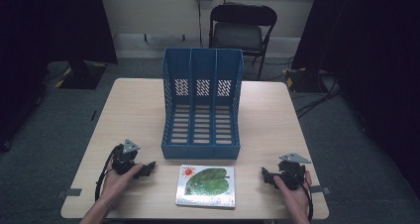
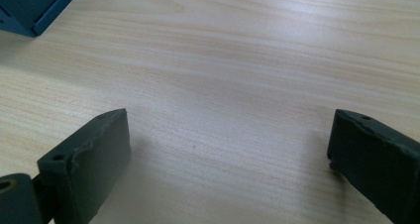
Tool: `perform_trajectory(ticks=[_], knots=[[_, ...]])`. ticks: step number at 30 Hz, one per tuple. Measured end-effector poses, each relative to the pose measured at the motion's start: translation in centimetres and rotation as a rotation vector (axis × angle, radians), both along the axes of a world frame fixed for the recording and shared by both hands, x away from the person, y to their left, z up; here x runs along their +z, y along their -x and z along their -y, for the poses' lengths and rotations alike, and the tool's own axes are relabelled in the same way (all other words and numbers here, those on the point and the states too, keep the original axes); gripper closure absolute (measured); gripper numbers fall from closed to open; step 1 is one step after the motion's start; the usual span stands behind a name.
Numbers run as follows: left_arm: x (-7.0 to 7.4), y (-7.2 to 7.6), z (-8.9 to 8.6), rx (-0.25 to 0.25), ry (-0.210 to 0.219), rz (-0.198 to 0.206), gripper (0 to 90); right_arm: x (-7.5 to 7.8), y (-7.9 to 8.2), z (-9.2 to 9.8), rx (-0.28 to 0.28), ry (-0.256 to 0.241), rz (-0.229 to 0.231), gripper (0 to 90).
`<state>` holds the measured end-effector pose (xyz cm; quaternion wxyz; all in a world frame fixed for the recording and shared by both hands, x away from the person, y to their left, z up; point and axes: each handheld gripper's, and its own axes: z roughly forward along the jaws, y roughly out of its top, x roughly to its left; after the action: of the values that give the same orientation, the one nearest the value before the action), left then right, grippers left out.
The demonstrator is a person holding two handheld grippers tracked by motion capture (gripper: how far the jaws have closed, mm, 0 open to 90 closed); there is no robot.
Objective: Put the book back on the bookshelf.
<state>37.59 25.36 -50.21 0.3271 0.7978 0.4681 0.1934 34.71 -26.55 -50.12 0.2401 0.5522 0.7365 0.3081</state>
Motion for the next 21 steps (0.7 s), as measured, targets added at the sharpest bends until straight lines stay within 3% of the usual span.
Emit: perform_trajectory(ticks=[9,13,15,18,21], knots=[[0.4,0.3,0.4,0.021,-0.002,-0.043,0.6,0.1,0.3,-0.1,-0.028,-0.002,-0.007,4.4],[0.8,0.8,0.5,0.013,-0.007,-0.046,10.4,0.7,0.5,-0.6,0.011,-0.001,-0.014,23.2],[0.9,0.9,0.4,0.003,-0.013,-0.049,15.6,0.7,0.6,-0.8,0.02,0.007,-0.009,23.9],[1.1,1.3,0.5,-0.019,-0.023,-0.065,16.2,1.0,0.8,-1.5,0.058,0.007,0.003,23.4],[1.5,1.6,0.7,-0.024,0.032,-0.061,17.5,1.4,1.0,-2.2,0.093,-0.019,0.003,23.2]])
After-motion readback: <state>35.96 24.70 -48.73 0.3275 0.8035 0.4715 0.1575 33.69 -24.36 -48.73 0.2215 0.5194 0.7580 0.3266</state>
